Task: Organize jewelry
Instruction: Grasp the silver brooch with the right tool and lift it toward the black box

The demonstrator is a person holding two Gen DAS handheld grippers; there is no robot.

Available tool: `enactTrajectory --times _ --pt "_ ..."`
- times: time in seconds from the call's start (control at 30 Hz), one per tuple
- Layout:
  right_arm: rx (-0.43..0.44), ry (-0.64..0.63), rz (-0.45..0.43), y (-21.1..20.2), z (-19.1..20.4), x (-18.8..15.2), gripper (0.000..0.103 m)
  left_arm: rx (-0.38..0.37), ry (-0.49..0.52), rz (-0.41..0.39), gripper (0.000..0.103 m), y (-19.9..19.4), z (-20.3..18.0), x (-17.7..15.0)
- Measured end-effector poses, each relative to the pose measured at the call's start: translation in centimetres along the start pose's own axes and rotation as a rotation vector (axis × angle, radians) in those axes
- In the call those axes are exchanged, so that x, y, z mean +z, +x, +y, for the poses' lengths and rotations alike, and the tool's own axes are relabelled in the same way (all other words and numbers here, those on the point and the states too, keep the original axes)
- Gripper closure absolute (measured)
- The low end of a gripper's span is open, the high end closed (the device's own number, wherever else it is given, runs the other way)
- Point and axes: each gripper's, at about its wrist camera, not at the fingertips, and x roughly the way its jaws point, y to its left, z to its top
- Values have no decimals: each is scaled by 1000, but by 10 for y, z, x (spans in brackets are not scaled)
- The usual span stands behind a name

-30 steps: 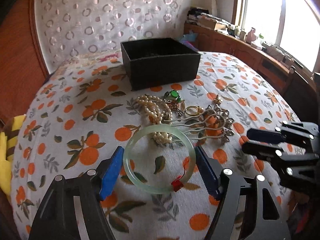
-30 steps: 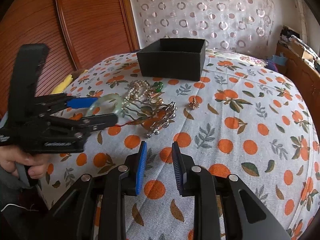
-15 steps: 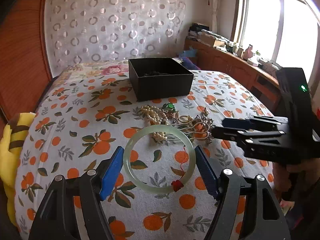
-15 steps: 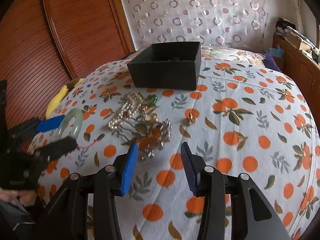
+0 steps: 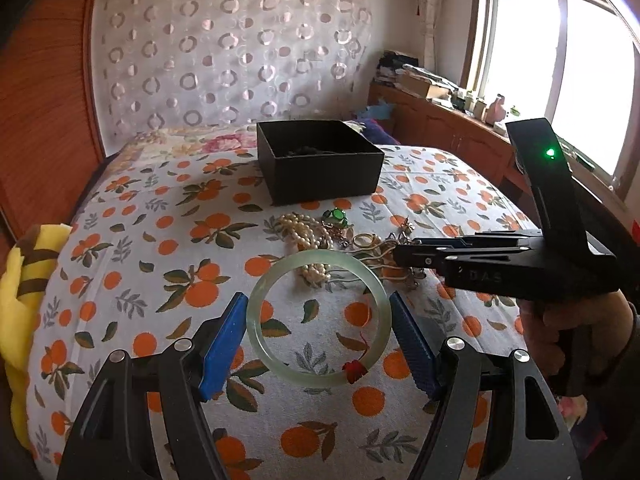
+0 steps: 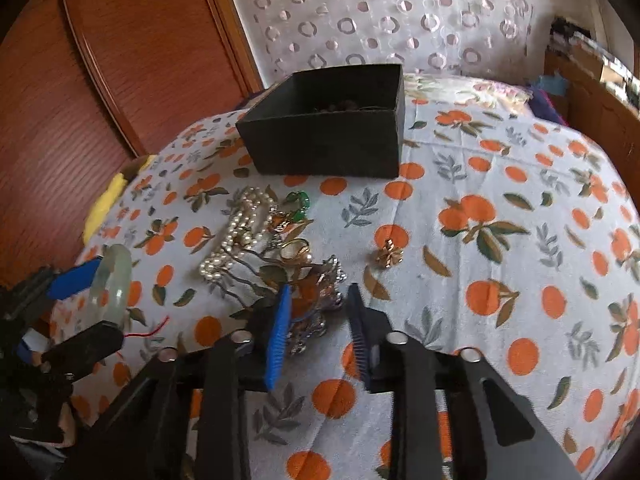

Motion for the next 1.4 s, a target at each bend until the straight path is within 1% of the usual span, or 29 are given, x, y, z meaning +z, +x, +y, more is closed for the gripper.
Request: enactTrajectory --times 0.1,0.17,0.37,0.5,0.6,0.73,0.87,1.1,1.4 --pt "9 6 -16 -6 -3 -1 86 0 1 -2 34 0 0 0" --pt "14 6 -28 -11 -4 -1 88 1 2 -1 34 0 0 0" --pt "7 12 -63 -29 -14 -5 89 0 4 0 34 1 0 0" --pt "-16 -1 -101 -43 -18 -2 91 5 4 -2 34 0 1 3" --pt "-16 -2 -125 -52 -23 0 93 7 0 -3 34 0 2 5" --pt "-38 -24 -141 -59 -24 2 93 10 -2 -3 34 1 2 6" --pt "-35 -39 -158 -65 -22 5 93 9 -1 -5 34 1 2 7" --pt "-53 -96 -185 -76 -10 12 93 17 5 -22 34 -3 1 13" --pt "-70 -123 -219 -90 -8 24 93 30 13 -53 34 -10 3 24"
